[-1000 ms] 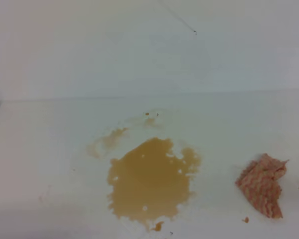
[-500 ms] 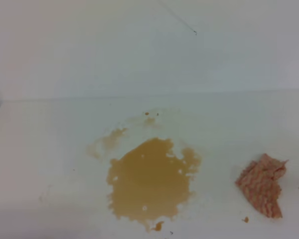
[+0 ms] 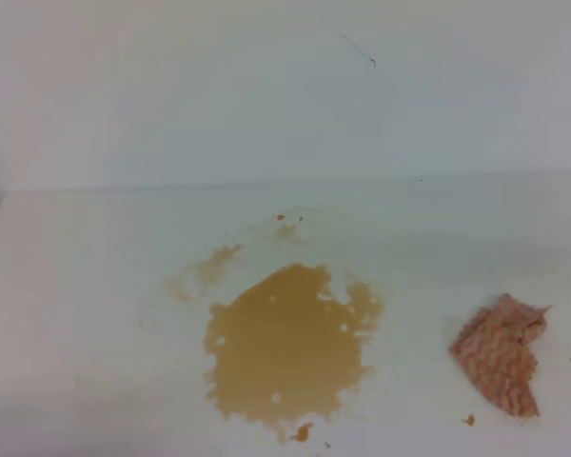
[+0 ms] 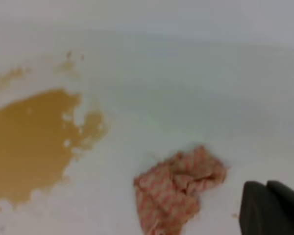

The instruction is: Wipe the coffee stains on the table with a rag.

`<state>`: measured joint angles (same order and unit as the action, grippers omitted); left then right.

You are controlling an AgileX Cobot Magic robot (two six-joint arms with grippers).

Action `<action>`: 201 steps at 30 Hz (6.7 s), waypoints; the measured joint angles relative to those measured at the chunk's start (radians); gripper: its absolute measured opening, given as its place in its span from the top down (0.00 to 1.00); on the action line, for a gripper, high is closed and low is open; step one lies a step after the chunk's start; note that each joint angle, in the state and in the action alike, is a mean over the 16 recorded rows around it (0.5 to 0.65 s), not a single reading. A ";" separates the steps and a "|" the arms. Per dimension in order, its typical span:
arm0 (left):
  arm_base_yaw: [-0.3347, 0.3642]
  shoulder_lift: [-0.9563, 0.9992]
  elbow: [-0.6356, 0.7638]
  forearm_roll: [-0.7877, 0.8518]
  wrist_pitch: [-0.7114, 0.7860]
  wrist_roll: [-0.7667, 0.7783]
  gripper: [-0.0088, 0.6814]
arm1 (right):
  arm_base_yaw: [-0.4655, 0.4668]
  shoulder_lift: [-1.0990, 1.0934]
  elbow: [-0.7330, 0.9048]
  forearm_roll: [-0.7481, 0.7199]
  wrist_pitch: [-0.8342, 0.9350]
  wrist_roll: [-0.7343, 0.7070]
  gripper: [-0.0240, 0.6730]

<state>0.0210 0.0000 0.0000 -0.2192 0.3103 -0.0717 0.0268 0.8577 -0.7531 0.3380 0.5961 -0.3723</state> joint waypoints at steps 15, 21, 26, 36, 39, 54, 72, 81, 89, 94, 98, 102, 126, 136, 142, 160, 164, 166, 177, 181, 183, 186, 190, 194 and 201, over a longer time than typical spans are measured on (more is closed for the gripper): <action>0.000 0.000 0.000 0.000 0.000 0.000 0.99 | 0.129 0.628 -0.350 -0.094 0.231 -0.150 0.68; 0.000 0.000 0.000 0.000 0.000 0.000 0.99 | 0.182 0.796 -0.392 -0.131 0.183 -0.145 0.47; 0.000 0.000 0.000 0.000 0.000 0.000 0.99 | 0.194 0.910 -0.402 -0.141 0.141 -0.145 0.37; 0.000 0.000 0.000 0.000 0.000 0.000 0.99 | 0.198 1.068 -0.407 -0.153 0.109 -0.130 0.49; 0.000 0.000 0.000 0.000 0.000 0.000 0.99 | 0.207 1.098 -0.415 -0.154 0.110 -0.123 0.57; 0.000 0.000 0.000 0.000 0.000 0.000 0.99 | 0.340 1.284 -0.668 -0.153 0.199 -0.063 0.79; 0.000 0.000 0.000 0.000 0.000 0.000 0.99 | 0.499 1.616 -1.269 -0.123 0.373 0.003 0.80; 0.000 0.000 0.000 0.000 0.000 0.000 0.99 | 0.546 1.696 -1.410 -0.087 0.389 0.006 0.80; 0.000 0.000 0.000 0.000 0.000 0.000 0.99 | 0.611 1.707 -1.423 -0.054 0.384 -0.036 0.80; 0.000 0.000 0.000 0.000 0.000 0.000 0.99 | 0.661 1.708 -1.424 -0.053 0.388 -0.041 0.80; 0.000 0.000 0.000 0.000 0.000 0.000 0.99 | 0.692 1.705 -1.435 -0.076 0.406 -0.018 0.80; 0.000 0.000 0.000 0.000 0.000 0.000 0.99 | 0.710 1.691 -1.455 -0.111 0.439 0.017 0.80; 0.000 0.000 0.000 0.000 0.000 0.000 0.99 | 0.886 1.551 -1.490 -0.120 0.427 0.161 0.80; 0.000 0.000 0.000 0.000 0.000 0.000 0.99 | 0.892 1.599 -1.377 -0.234 0.426 0.249 0.81; 0.000 0.000 0.000 0.000 0.000 0.000 0.99 | 0.869 1.567 -1.271 -0.270 0.389 0.271 0.81; 0.000 -0.007 0.000 0.000 0.000 0.000 0.99 | 0.718 1.265 -0.723 -0.256 0.070 0.175 0.80; 0.000 -0.010 0.000 0.000 0.000 0.000 0.99 | 0.668 1.215 -0.615 -0.247 0.017 0.153 0.80; 0.000 -0.012 0.000 0.000 0.000 0.000 0.99 | 0.646 1.193 -0.573 -0.242 -0.004 0.139 0.80; 0.000 -0.014 0.000 0.000 0.000 0.000 0.99 | 0.596 1.052 -0.473 -0.006 -0.029 -0.103 0.81; 0.000 -0.017 0.000 0.000 0.000 0.000 0.99 | 0.606 1.013 -0.470 0.167 -0.003 -0.262 0.81; 0.000 -0.015 0.000 0.000 0.000 0.000 0.99 | 0.613 1.004 -0.469 0.251 0.008 -0.335 0.81; 0.000 -0.017 0.000 0.000 0.000 0.000 0.99 | 0.625 1.009 -0.469 0.356 0.019 -0.432 0.81; 0.000 -0.015 0.000 0.000 0.000 0.000 0.99 | 0.641 1.050 -0.477 0.437 0.035 -0.513 0.81; 0.000 -0.015 0.000 0.000 0.000 0.000 0.99 | 0.655 1.112 -0.509 0.431 0.040 -0.510 0.81; 0.000 -0.014 0.000 0.000 0.000 0.000 0.99 | 0.654 1.220 -0.606 0.270 0.036 -0.348 0.81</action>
<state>0.0208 -0.0136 0.0000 -0.2192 0.3103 -0.0717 0.6808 2.0777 -1.3591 0.6081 0.6326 -0.7203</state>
